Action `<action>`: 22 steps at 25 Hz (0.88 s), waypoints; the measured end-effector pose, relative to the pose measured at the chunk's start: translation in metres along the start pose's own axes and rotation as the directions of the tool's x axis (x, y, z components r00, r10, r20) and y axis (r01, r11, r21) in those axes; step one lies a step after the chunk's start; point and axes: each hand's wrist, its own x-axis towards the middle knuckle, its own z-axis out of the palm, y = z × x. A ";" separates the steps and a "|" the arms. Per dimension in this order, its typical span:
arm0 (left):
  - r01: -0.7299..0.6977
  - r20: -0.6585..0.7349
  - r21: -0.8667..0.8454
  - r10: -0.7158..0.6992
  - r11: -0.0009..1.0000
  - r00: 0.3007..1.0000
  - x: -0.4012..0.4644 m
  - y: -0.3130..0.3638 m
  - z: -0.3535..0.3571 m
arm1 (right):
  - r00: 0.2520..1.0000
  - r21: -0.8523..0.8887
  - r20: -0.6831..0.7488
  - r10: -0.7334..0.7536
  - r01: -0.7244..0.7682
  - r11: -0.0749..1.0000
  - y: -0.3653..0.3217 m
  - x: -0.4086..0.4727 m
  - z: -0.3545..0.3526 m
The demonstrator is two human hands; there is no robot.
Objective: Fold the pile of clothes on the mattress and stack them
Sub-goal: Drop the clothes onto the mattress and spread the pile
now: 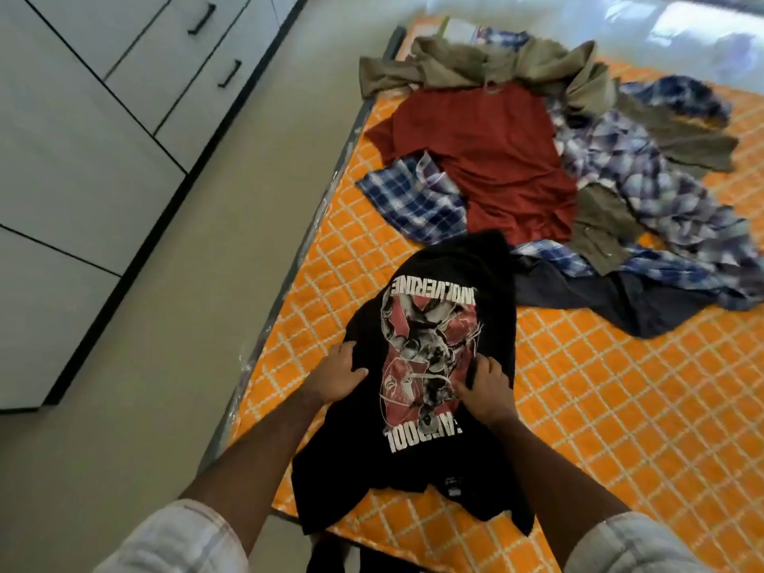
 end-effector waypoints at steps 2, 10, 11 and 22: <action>0.070 -0.030 -0.104 -0.074 0.992 0.997 0.043 -0.017 0.017 | 0.989 0.103 0.003 0.150 -0.149 0.983 0.019 0.034 0.018; 0.267 0.006 -0.761 -0.405 0.591 0.914 0.056 0.010 0.036 | 0.835 0.648 0.129 0.535 -0.480 0.592 0.041 0.078 0.033; 0.277 0.043 -0.771 -0.386 0.574 0.921 0.054 0.013 0.035 | 0.861 0.729 0.186 0.474 -0.444 0.521 0.036 0.076 0.031; -0.046 -0.225 -0.858 -0.294 0.512 0.929 -0.097 -0.002 -0.125 | 0.930 0.908 0.281 -0.239 -0.176 0.381 -0.188 -0.055 -0.057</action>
